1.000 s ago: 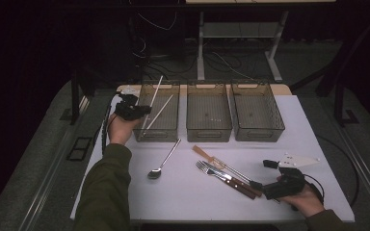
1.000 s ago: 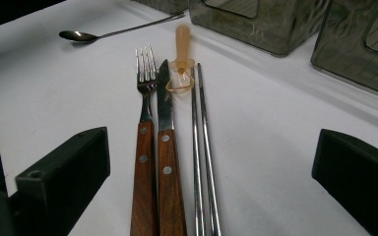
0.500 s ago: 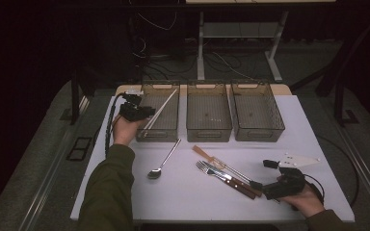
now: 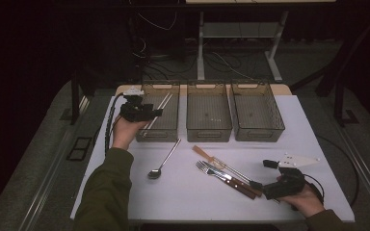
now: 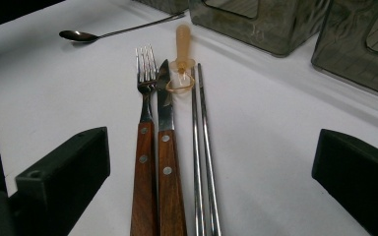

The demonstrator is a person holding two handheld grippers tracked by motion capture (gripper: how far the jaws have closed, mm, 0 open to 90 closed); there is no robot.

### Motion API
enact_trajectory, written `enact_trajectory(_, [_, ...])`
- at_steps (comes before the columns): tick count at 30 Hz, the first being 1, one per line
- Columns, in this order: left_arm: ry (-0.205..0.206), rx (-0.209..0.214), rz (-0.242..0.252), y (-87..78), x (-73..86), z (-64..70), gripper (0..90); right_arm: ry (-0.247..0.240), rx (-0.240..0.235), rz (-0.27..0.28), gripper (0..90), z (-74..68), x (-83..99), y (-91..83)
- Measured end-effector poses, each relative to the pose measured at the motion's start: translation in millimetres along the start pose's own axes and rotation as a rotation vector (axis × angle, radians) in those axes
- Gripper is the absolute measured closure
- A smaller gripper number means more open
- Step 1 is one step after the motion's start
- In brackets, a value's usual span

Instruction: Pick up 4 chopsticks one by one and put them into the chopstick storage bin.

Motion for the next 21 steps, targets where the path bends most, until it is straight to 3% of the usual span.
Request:
enact_trajectory(2, [0.004, 0.027, 0.013, -3.8, 1.3, 7.1, 41.0, -0.005, 0.000, 0.002, 1.3, 0.2, -0.2, 0.2])
enact_trajectory(6, [0.038, 0.040, 0.029, -11.4, 7.5, 20.5, 36.5, -0.001, 0.000, 0.004, 1.3, 0.4, -0.1, 0.0])
enact_trajectory(13, [0.092, 0.052, 0.040, -17.9, 30.7, 41.0, 28.1, 0.004, -0.001, 0.003, 1.3, 1.2, -0.9, 0.9])
enact_trajectory(18, [0.112, 0.083, 0.069, -21.7, 45.9, 57.7, 24.2, 0.005, -0.001, 0.006, 1.3, 0.3, -0.8, 0.8])
enact_trajectory(21, [0.139, 0.080, 0.054, -23.4, 54.9, 67.2, 21.4, 0.006, 0.002, 0.010, 1.3, 1.4, -0.7, -0.4])
Point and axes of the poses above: each handheld gripper's, and its own axes: y roughly forward along the jaws, x roughly out of its underside, z roughly to its right, the point moved 9 cm from there along y, roughly forward along the jaws, and after that the axes turned 12 degrees about -z, right-handed, at the moved point
